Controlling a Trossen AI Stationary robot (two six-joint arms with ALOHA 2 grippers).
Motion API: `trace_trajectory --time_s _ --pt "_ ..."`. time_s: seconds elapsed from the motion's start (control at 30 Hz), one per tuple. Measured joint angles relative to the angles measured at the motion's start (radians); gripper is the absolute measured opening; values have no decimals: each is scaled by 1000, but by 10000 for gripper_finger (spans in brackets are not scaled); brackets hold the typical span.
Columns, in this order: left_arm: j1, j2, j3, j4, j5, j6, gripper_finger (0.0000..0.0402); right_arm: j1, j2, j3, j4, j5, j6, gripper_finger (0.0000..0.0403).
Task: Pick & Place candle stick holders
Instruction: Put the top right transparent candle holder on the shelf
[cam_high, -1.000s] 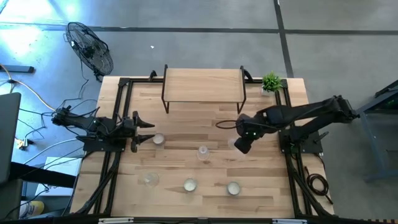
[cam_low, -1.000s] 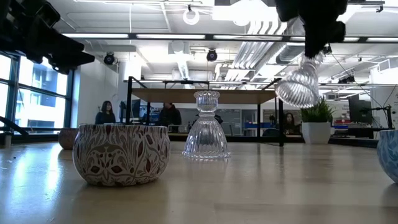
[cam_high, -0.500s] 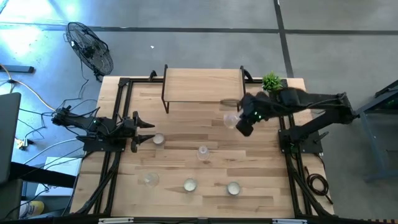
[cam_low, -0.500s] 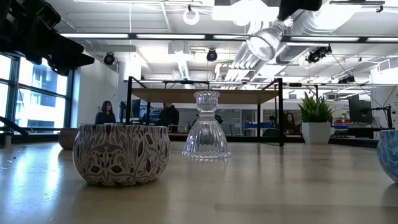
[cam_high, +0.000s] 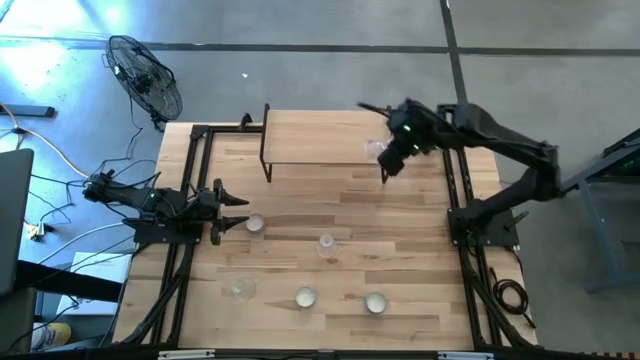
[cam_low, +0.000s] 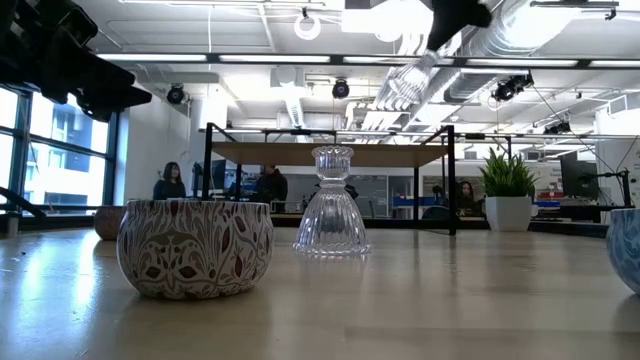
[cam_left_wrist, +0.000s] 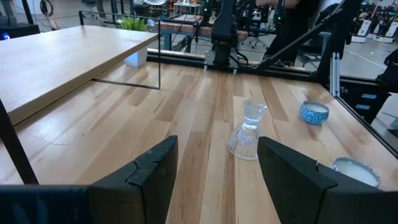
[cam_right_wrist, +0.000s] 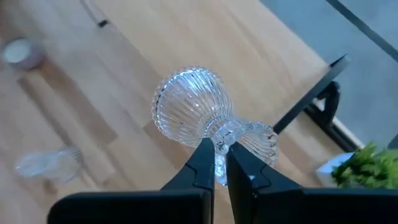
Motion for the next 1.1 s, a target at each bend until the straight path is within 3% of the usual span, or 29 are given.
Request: trace_trajectory --time_s 0.13,0.37,0.43,0.7,1.1 --pt "0 0 0 0 -2 0 218 -50 152 161 -56 -14 -80 10" --pt "0 0 0 -5 9 -3 218 -131 399 581 -283 37 -137 10" --pt "0 0 0 -6 18 -3 218 -162 420 637 -268 -31 -155 10" --pt "0 0 0 -11 25 -4 218 -261 401 501 -275 -54 -154 10" --pt "0 0 0 -28 25 -4 218 -261 403 331 -272 -68 -132 10"
